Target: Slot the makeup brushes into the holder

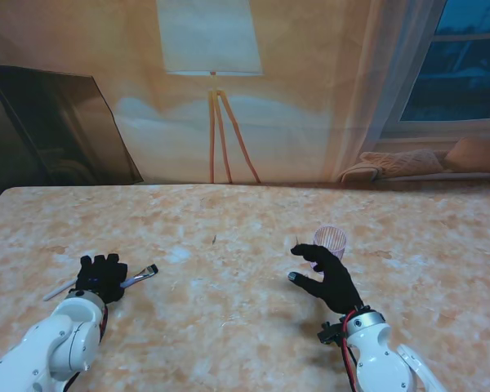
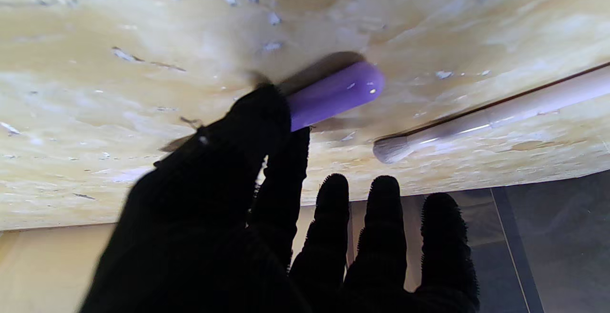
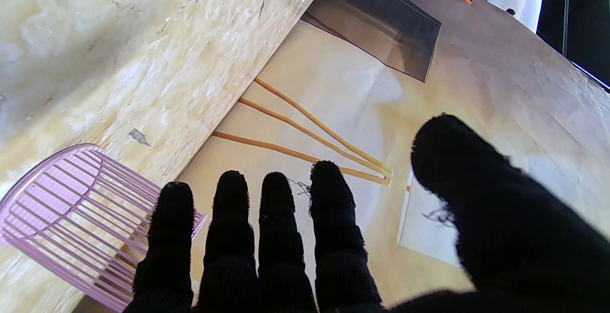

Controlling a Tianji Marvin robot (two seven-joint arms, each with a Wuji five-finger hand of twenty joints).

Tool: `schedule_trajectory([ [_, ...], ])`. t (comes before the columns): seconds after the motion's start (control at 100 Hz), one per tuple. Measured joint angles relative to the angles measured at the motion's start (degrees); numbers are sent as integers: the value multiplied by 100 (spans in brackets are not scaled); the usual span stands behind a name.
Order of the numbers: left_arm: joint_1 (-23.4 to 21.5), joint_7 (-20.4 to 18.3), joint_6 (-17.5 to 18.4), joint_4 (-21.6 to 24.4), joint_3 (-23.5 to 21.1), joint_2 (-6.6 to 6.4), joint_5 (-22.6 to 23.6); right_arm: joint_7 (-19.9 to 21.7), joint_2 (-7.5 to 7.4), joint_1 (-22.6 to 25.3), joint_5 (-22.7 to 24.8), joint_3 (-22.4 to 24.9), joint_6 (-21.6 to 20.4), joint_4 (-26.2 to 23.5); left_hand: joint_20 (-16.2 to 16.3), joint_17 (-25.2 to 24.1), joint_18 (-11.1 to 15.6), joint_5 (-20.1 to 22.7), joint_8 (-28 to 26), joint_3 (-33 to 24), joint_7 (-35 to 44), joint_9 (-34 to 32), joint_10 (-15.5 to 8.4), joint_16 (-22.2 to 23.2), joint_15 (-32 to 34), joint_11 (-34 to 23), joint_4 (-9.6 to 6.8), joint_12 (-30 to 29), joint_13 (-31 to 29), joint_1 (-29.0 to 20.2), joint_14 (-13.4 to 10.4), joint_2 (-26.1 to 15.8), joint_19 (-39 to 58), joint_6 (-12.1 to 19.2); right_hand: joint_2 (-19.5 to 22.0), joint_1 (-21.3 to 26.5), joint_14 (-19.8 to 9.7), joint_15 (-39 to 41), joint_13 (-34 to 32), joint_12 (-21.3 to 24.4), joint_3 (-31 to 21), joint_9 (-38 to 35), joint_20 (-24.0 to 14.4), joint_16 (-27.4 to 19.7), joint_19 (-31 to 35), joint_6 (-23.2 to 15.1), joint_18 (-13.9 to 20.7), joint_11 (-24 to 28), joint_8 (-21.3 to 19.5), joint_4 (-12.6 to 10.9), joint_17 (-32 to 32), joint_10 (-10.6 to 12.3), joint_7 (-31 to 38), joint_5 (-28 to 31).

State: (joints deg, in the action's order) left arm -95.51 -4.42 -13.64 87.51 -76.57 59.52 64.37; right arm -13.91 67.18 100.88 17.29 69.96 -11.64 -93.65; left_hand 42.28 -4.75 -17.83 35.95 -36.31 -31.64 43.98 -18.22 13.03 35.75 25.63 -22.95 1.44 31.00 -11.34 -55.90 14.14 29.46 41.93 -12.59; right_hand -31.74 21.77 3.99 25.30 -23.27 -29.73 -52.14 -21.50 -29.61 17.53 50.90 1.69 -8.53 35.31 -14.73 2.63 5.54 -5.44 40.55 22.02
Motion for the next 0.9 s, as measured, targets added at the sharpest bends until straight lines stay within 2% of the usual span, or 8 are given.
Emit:
schedule_trajectory([
  [0.1, 68, 143, -58, -88, 90, 0, -50, -3, 0, 0, -8, -9, 14, -1, 67, 52, 6, 56, -57, -25, 481, -150, -53, 75, 129, -149, 27, 94, -179, -89, -6, 56, 250, -10, 0, 0, 0, 0, 0, 0, -1, 0, 0, 0, 0, 1, 0, 0, 0, 0, 0, 0, 0, 0],
  [0.23, 161, 377, -117, -222, 215, 6, -187, 0, 1, 1, -36, -22, 50, -8, 96, 143, 9, 56, -58, -106, 552, -352, -84, 143, 250, -294, 53, 150, -309, -117, -10, 69, 449, -60, 0, 0, 0, 0, 0, 0, -1, 0, 0, 0, 0, 1, 0, 1, 0, 0, 0, 0, 0, 0],
  [0.33, 207, 441, -85, -290, 237, 26, -302, 15, 1, 3, -43, -28, 77, -17, 138, 302, 72, 46, -129, -498, 613, -464, -145, 165, 376, -358, 188, 205, -472, -74, -18, 136, 731, -287, 0, 0, 0, 0, 0, 0, -1, 0, 0, 0, 0, 2, 0, 1, 0, 0, -1, 0, 0, 0],
  [0.37, 220, 486, -40, -328, 237, 34, -393, 20, 1, 3, -49, -28, 88, -23, 139, 335, 74, 31, -211, -695, 616, -491, -149, 179, 411, -432, 195, 208, -478, -23, -19, 147, 777, -367, 0, 0, 0, 0, 0, 0, -1, 0, 0, 0, 0, 5, 0, 1, 0, 0, -1, 0, 0, 0],
  [0.44, 230, 537, 51, -383, 233, 43, -493, 25, 1, 3, -66, -32, 106, -30, 139, 419, 102, -125, -490, -1133, 674, -492, -149, 210, 413, -448, 194, 228, -583, 100, -25, 150, 917, -533, 0, 0, 0, 0, 0, 0, -1, 0, 0, 0, 0, 15, 0, 1, 0, 0, -1, 0, 0, 0],
  [0.65, 232, 579, 147, -465, 215, 68, -579, 34, 1, -17, -106, -86, 147, -31, 139, 440, 146, -701, -1419, -1985, 1028, -486, -118, 217, 413, -541, 168, 346, -584, 476, -32, 88, 1066, -586, 3, 0, 0, 0, 0, 0, -46, 0, 0, 0, 0, 68, 0, 59, 0, 0, -1, 0, 0, 0],
  [0.76, 225, 516, 187, -477, 194, 71, -674, 28, 7, -32, -174, -109, 153, -30, 147, 549, 146, -1124, -1848, -2221, 1216, -480, -60, 268, 481, -598, 161, 401, -629, 551, -34, -107, 1174, -585, 95, -9, 0, 0, 0, 0, -60, 0, 0, 0, 0, 80, 0, 59, 0, 0, -1, 0, 0, 0],
  [0.9, 196, 588, 285, -509, 142, 85, -702, 17, 14, -43, -188, -122, 152, -27, 210, 649, 146, -1226, -2091, -2272, 1304, -483, -57, 283, 555, -598, 152, 407, -701, 642, -33, -169, 1345, -567, 99, -93, 0, 3, 0, 0, -74, 0, 0, 0, 0, 82, 0, 60, 0, 0, -1, 0, 0, 1],
])
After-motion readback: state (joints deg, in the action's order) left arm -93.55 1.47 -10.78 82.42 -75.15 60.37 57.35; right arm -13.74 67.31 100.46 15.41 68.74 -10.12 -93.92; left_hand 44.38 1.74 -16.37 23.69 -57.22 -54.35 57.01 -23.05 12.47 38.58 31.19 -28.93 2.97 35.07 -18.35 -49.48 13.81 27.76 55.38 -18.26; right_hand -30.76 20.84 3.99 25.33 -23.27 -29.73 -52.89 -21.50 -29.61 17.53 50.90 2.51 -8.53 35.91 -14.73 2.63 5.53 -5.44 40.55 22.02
